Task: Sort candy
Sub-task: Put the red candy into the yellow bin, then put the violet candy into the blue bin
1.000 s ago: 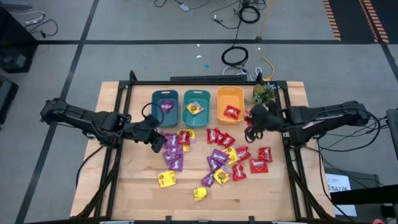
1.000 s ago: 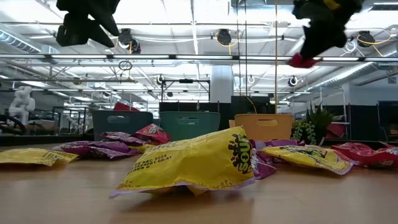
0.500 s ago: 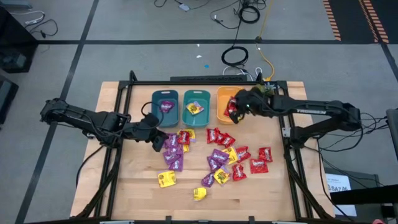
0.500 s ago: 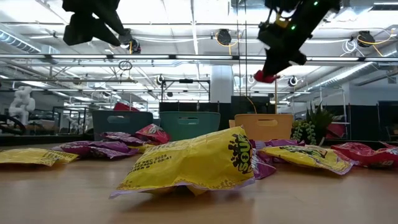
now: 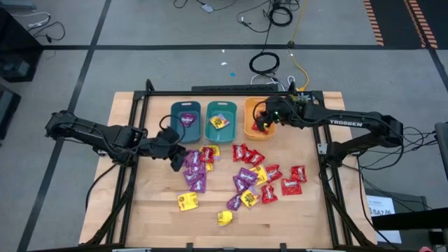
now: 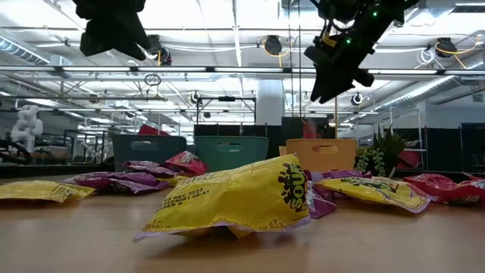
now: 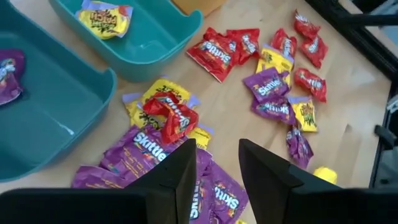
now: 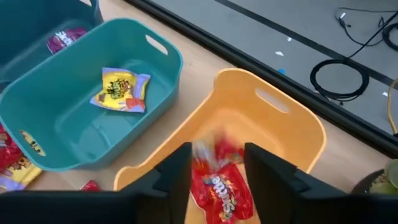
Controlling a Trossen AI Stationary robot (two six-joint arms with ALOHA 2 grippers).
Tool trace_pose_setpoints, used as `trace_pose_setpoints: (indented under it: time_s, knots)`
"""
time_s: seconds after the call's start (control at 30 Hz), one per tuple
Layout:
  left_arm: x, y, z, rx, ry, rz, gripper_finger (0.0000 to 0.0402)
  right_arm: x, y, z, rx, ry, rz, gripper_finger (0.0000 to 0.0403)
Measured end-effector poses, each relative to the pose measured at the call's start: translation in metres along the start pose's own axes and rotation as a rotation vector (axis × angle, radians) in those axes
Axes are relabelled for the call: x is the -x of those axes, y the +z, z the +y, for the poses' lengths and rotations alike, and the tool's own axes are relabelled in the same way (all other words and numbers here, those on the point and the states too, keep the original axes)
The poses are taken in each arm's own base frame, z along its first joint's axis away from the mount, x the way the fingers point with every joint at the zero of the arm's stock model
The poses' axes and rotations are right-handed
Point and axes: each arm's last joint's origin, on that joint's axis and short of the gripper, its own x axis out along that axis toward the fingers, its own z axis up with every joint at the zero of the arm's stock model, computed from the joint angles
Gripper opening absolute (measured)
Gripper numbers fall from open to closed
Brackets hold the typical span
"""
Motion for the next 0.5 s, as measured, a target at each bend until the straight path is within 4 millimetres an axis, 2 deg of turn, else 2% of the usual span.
trace_pose_setpoints:
  time_s: [0.1,0.23,0.37,0.5]
  knots:
    - [0.0000,-0.0011,0.0010,-0.057,0.005,0.016,0.0136,0.0004,0.0009,0.0003,-0.021,0.005,-0.009,0.0165]
    - [0.0001,-0.0028,0.0033,-0.147,0.031,0.030,0.0169,0.0007,0.0014,0.0005,-0.027,0.008,-0.014,0.0191]
    - [0.0003,-0.0027,0.0063,-0.202,0.094,-0.001,0.0207,0.0007,0.0013,0.0006,-0.042,0.009,-0.013,0.0205]
    - [0.0003,-0.0025,0.0062,-0.197,0.094,-0.005,0.0216,0.0007,0.0012,0.0007,-0.050,0.011,-0.011,0.0210]
